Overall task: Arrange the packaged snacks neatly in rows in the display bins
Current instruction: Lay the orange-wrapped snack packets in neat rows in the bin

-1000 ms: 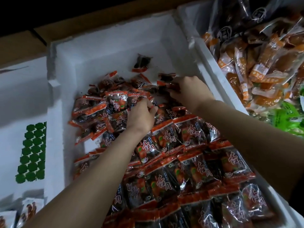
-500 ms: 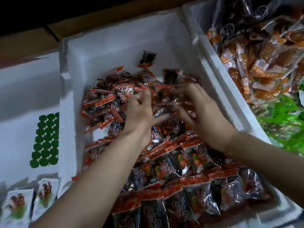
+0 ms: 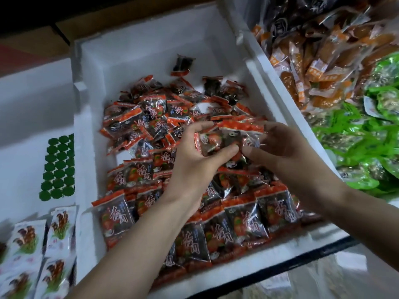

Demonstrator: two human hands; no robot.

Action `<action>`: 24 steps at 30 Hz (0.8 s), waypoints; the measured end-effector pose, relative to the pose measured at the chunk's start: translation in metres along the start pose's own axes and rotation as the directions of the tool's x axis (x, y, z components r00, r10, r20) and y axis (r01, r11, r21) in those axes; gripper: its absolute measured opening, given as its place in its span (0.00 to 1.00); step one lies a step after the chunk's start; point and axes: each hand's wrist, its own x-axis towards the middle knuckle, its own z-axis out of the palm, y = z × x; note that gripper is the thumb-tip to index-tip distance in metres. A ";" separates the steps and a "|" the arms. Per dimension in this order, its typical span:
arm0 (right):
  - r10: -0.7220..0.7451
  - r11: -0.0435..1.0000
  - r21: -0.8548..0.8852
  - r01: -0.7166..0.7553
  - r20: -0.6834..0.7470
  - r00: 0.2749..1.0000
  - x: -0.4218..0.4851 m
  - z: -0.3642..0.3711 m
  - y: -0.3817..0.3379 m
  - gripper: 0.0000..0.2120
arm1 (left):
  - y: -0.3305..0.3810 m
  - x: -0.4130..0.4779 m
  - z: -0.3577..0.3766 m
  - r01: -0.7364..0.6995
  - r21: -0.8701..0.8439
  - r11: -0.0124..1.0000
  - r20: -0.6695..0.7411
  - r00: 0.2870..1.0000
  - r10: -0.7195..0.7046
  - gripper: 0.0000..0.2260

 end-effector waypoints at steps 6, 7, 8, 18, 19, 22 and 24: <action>-0.028 0.998 -0.052 0.025 -0.054 0.998 -0.019 -0.042 -0.005 0.15 | -0.001 -0.025 0.017 -0.094 0.048 0.994 0.078 0.993 0.090 0.14; -0.052 0.992 -0.115 0.043 -0.069 0.996 -0.022 -0.052 -0.004 0.13 | -0.001 -0.028 0.019 -0.088 0.038 0.995 0.086 0.993 0.084 0.13; -0.088 0.972 -0.223 0.067 -0.083 0.993 -0.025 -0.063 -0.001 0.11 | -0.002 -0.031 0.022 -0.077 0.046 0.996 0.093 0.993 0.072 0.13; -0.188 0.619 -0.782 0.079 -0.050 0.981 -0.060 -0.087 0.051 0.16 | -0.005 -0.047 0.042 0.027 0.109 0.994 0.120 0.992 -0.041 0.13; -0.199 0.616 -0.782 0.089 -0.045 0.979 -0.060 -0.087 0.054 0.15 | -0.005 -0.048 0.043 0.037 0.119 0.992 0.125 0.991 -0.052 0.13; -0.287 0.487 -0.859 0.158 0.014 0.958 -0.065 -0.085 0.056 0.15 | -0.005 -0.050 0.046 0.046 0.122 0.991 0.124 0.990 -0.062 0.13; -0.320 0.380 -0.907 0.184 0.058 0.946 -0.070 -0.083 0.057 0.16 | -0.005 -0.050 0.046 0.054 0.121 0.991 0.117 0.991 -0.069 0.12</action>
